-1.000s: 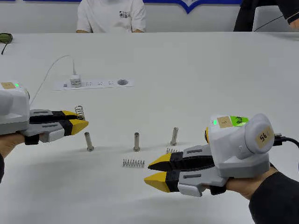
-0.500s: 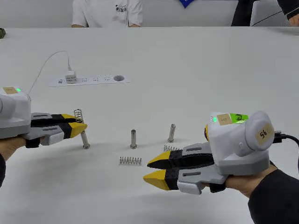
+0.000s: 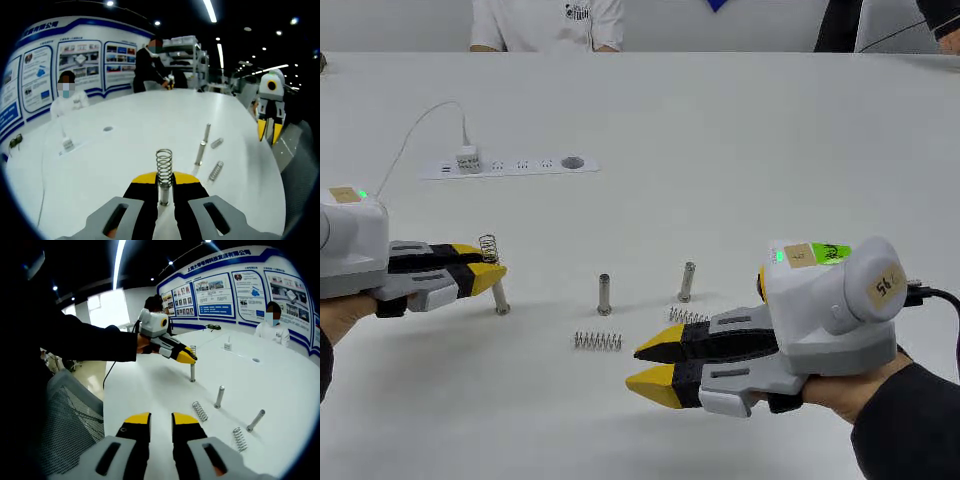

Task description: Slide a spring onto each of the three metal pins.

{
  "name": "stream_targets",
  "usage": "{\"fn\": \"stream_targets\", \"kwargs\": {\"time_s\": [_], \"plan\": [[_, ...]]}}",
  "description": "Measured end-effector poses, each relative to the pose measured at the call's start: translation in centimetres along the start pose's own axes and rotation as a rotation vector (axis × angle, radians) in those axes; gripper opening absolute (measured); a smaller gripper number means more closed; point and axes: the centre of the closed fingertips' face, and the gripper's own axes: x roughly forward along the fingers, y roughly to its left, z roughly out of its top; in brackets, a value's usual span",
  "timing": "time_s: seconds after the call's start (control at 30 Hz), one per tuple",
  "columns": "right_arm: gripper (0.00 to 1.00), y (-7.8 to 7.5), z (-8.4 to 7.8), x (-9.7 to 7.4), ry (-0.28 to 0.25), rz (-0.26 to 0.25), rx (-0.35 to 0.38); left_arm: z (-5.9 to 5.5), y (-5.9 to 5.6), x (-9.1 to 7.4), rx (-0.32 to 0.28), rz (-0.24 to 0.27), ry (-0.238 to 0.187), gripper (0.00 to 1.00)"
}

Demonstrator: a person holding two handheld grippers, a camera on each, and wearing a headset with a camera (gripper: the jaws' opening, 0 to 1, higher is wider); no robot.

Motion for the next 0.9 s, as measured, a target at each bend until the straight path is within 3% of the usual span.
{"fn": "stream_targets", "kwargs": {"time_s": [0.9], "plan": [[0.17,0.00,-0.28,0.17,0.008,0.006,0.006,-0.98,0.13,0.25,-0.005,0.012,0.010,0.10]]}}
